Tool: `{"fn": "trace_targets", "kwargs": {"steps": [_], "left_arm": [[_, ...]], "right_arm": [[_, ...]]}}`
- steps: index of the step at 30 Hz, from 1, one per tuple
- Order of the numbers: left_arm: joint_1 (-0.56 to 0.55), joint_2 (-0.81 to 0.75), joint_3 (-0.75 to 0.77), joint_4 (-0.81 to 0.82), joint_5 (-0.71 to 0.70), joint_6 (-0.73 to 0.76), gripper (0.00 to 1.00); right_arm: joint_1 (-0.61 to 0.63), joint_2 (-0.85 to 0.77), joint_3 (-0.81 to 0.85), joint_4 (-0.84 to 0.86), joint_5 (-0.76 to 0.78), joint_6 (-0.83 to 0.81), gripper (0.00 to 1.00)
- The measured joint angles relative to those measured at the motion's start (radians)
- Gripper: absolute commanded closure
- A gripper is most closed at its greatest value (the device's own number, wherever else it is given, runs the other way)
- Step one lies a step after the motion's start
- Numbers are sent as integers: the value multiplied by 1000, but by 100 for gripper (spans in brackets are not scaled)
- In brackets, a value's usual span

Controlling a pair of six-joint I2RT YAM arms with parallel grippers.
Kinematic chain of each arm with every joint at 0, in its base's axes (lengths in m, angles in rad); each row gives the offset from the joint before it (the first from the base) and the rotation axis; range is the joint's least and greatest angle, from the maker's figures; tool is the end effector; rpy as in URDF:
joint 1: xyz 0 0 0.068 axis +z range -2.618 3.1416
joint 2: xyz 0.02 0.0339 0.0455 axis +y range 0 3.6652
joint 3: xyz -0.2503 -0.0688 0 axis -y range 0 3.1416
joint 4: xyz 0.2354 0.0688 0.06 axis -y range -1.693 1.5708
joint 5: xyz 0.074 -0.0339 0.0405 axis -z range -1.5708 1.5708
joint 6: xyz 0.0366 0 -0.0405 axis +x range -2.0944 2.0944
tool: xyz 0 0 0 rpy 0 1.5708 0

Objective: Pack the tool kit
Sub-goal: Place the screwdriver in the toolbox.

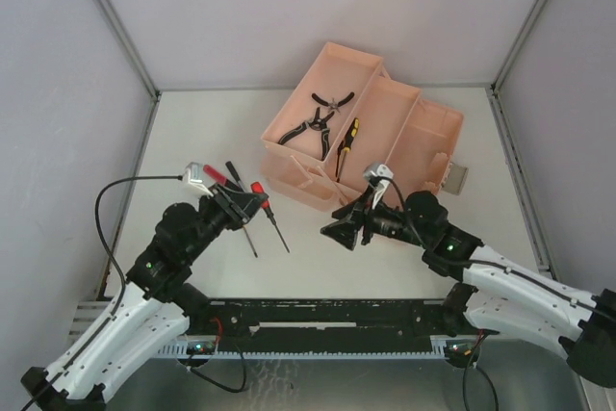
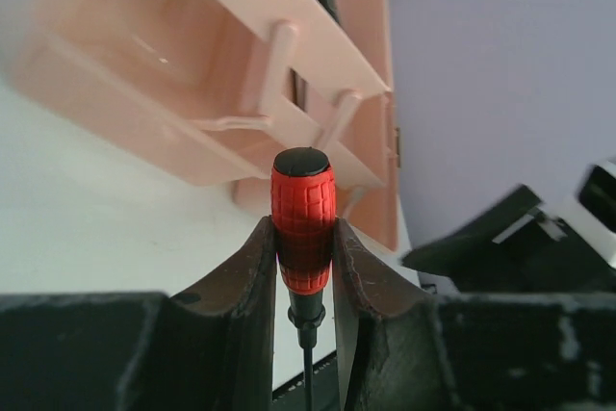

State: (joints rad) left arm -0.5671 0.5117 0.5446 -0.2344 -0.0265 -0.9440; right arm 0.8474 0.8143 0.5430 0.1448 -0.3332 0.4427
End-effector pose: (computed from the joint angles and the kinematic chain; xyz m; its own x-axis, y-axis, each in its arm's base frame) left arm 0.1215 -0.0762 0.2816 -0.5162 -0.6311 -0.5790 0.1654 0.5898 -0.7904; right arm 0.1226 0.1569 0.2766 -0.4709 0.0783 -0.8787 -0.7983 0.3860 0.4622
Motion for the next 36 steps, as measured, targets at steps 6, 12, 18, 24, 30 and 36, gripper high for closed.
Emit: {"fn": "trace_targets", "kwargs": {"steps": [6,12,18,24,30,36], "left_arm": [[-120,-34,-41,112,-53,-19,100],[-167,-59,-59,175,-107,-19,100],[-171,-63,-76,203,-126,-25,100],[-172,-61,-76,237,-109,-25,100],[-172,-62,-80,271,-84,-26,100],[-172,-82,-80,272,-72,-37,100]], "right_arm": [[77,152,39,17,25,-13,44],[119,230,87,61,26,-11,46],[124,257,92,121,-5,14,49],[130,307,125,161,-78,55,54],[131,344,155,207,-111,105,63],[131,390,176,223,-124,149,73]]}}
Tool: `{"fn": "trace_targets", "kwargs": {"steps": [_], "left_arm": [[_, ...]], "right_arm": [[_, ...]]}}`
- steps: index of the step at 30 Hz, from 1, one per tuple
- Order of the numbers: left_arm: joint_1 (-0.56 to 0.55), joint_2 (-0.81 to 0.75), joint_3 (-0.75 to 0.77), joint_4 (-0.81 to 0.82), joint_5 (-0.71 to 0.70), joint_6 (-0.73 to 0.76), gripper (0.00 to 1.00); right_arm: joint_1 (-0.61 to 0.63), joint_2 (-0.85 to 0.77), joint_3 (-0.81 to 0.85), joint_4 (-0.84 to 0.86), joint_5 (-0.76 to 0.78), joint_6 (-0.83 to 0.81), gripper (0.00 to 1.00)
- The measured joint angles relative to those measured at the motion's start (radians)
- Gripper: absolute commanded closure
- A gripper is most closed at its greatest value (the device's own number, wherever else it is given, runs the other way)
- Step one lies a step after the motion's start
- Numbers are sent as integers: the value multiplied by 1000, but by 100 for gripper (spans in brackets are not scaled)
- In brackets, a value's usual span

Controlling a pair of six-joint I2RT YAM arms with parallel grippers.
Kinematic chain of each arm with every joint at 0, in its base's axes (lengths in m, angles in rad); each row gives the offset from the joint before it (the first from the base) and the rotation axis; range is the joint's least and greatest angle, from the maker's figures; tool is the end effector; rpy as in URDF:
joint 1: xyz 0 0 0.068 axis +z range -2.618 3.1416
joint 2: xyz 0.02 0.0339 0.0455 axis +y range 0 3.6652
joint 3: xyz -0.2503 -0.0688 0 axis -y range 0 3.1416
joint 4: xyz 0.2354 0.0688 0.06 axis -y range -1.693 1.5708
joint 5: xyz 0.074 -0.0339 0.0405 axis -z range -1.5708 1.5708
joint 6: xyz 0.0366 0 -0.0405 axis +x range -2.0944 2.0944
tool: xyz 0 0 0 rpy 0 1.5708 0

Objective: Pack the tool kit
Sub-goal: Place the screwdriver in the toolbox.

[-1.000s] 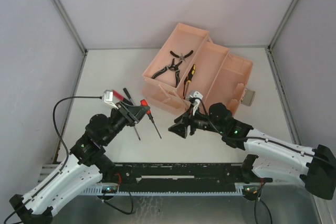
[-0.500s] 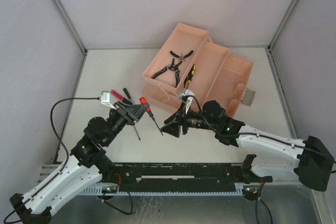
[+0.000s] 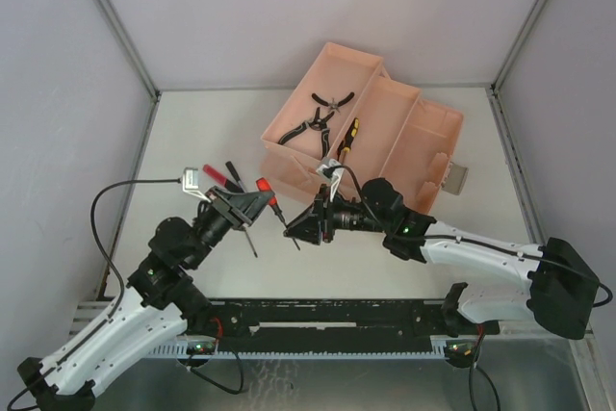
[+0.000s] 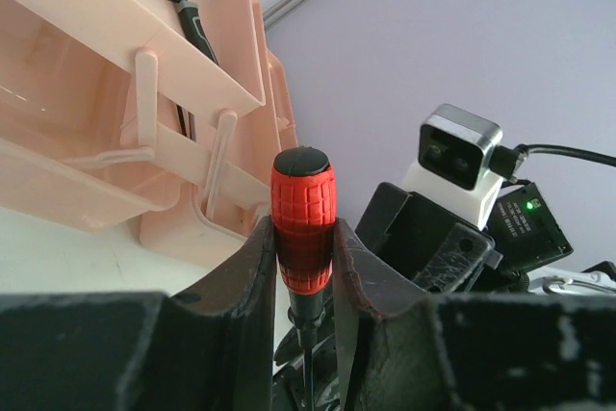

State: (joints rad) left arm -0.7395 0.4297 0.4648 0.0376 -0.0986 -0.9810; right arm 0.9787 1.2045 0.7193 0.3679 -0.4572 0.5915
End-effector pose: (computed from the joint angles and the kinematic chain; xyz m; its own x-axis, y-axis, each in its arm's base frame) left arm 0.1027 -0.0888 0.2940 -0.4672 -0.6932 -0.5488 0.3773 0.4050 -0.8328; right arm 0.1388 0.2353 0.2780 -0.6058 -0.0042 -0.7956 -0.7847 0.1679 0.5967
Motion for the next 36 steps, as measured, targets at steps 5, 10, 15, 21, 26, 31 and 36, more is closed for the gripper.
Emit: {"fn": "trace_targets", "kwargs": {"steps": [5,10,15,21,26,31,36], "left_arm": [[0,-21,0,-22,6,-5,100],[0,-52,0,-23,6,-11,100],[0,-82,0,-31,5,-24,100],[0,-103,0,-42,2,-31,100],[0,-119,0,-42,-5,-33,100],[0,-119,0,-48,-11,-31,100],[0,-114,0,-51,-14,-31,58]], "right_arm": [[0,31,24,11,11,56,81],[0,58,70,33,2,94,85],[0,64,72,54,-17,122,90],[0,78,72,86,-42,145,75],[0,98,72,94,-69,157,91],[0,100,75,93,-77,160,100],[-1,94,75,71,-59,158,100]]}}
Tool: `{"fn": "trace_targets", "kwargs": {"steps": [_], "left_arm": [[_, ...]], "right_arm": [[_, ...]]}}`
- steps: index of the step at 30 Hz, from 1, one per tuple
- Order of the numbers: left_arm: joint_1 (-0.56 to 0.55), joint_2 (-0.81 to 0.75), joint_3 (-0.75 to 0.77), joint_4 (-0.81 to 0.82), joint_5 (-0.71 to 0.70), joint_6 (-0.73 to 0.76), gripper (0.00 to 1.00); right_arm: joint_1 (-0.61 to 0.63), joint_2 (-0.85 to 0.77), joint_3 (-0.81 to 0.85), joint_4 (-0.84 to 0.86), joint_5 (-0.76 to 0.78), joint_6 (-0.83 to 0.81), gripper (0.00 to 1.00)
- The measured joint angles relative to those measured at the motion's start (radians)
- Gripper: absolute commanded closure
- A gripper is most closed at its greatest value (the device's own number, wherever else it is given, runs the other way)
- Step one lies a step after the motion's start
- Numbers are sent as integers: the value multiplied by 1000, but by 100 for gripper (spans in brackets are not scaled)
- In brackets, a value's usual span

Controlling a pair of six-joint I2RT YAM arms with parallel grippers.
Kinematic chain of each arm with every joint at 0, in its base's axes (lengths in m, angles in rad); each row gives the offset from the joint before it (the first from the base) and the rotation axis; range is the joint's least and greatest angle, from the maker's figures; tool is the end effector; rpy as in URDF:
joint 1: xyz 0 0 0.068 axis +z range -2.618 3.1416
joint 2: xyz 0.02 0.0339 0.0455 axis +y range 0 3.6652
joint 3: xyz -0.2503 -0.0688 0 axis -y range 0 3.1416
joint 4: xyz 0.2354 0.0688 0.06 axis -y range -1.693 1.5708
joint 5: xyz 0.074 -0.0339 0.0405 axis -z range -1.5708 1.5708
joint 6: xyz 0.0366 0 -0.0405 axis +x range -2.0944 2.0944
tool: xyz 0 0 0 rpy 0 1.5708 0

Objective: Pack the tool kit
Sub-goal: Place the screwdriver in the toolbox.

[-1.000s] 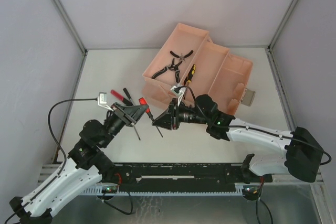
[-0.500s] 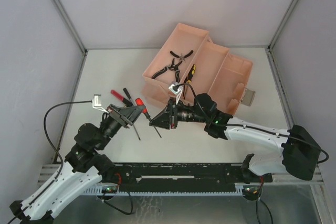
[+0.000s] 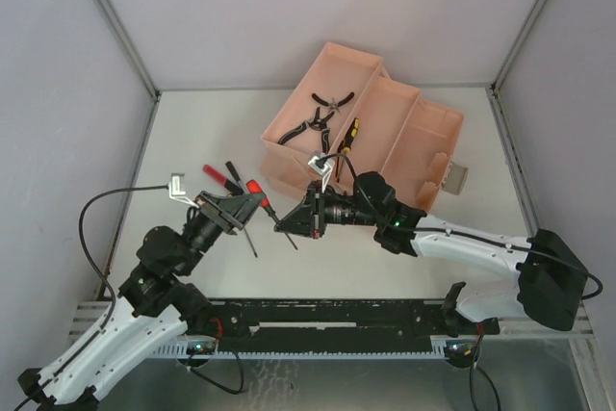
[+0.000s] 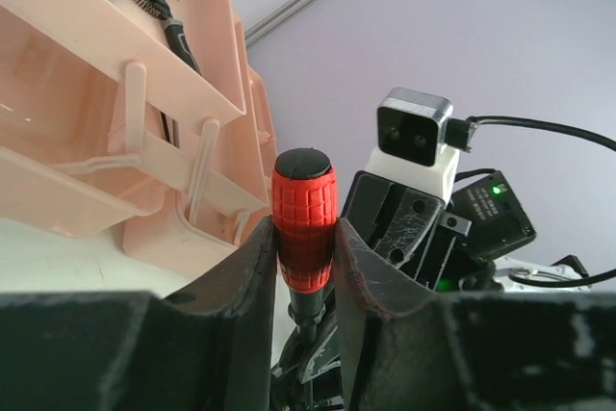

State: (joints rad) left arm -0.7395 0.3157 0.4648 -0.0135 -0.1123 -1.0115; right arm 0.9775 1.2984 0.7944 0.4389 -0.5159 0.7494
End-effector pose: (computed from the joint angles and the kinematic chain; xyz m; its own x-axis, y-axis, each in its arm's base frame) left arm 0.0879 -0.0747 0.3004 -0.4451 -0.7341 -0.5129 0.3965 0.3520 -0.8479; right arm 0.1491 0.2533 0.2865 -0.7054 0.0138 -0.7087 -0.7047 0.0940 0.7033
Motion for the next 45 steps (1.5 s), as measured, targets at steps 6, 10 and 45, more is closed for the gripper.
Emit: {"fn": "trace_targets", "kwargs": {"steps": [6,10,45], "left_arm": [[-1,24,3,-59,-17,21,11],[-1,45,11,-117,-25,40,0],[-1,13,156,-583,-253,115,0]], "right_arm": [[1,-68,0,-124,154,-45,100],[-1,-125,0,-199,290,-76,100],[-388,35,159,-604,782,112,100]]}}
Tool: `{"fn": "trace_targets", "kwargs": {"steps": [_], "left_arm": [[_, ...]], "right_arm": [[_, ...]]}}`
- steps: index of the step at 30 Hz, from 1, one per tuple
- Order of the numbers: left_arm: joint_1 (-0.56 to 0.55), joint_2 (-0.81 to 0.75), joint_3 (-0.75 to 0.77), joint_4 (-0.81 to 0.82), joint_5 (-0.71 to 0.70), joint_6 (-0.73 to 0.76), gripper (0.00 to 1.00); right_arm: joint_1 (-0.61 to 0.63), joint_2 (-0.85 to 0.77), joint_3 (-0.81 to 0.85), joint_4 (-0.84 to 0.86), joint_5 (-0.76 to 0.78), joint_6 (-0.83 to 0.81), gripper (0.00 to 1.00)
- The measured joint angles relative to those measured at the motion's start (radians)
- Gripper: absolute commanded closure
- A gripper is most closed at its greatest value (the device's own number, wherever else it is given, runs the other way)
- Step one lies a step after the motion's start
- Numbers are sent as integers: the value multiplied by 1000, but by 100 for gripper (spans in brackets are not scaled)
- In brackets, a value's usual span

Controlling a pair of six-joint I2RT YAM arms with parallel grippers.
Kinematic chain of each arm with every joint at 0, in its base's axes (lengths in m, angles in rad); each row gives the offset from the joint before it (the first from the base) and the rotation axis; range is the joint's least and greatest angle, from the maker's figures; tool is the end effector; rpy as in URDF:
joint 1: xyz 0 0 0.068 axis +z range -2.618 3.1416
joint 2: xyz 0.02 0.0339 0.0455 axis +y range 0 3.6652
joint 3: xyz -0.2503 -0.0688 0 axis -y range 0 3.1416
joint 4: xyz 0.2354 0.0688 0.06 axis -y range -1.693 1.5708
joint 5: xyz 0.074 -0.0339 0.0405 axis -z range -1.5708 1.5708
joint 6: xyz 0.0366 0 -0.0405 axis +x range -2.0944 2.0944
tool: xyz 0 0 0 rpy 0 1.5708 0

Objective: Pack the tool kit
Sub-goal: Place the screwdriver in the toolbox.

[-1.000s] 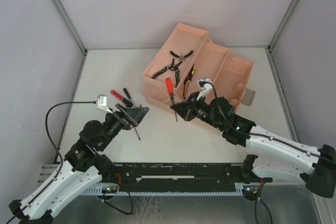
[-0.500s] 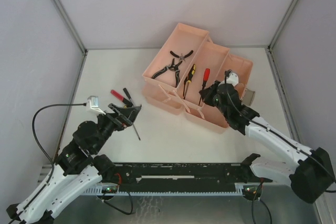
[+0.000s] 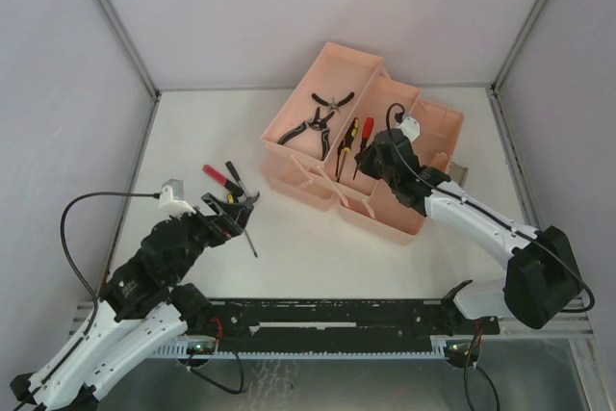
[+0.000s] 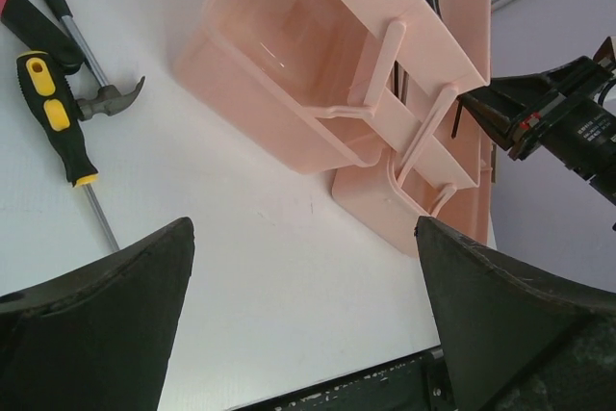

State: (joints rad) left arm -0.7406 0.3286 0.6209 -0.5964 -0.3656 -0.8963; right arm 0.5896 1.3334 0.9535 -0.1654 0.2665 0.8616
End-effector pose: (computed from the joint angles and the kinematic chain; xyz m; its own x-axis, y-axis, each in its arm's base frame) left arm 0.0785 -0.0541 0.2872 -0.4335 -0.5919 -0.6795 0.0637 0.7320 -0.6783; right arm 0.2509 0.1563 0.2685 -0.5458 0.5157 -0.6604 0.0997 0.8226 0.5599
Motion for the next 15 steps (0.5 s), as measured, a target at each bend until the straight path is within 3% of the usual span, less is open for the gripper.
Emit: {"fn": "trace_targets", "kwargs": {"steps": [9,15], "left_arm": [[0,0,8,-34,-11,0,0],[0,-3,8,-50,-19,-1,0]], "right_arm": [[-36,83,12,-3,-50,7,100],[-49,119,34,-4,-117,13,88]]}}
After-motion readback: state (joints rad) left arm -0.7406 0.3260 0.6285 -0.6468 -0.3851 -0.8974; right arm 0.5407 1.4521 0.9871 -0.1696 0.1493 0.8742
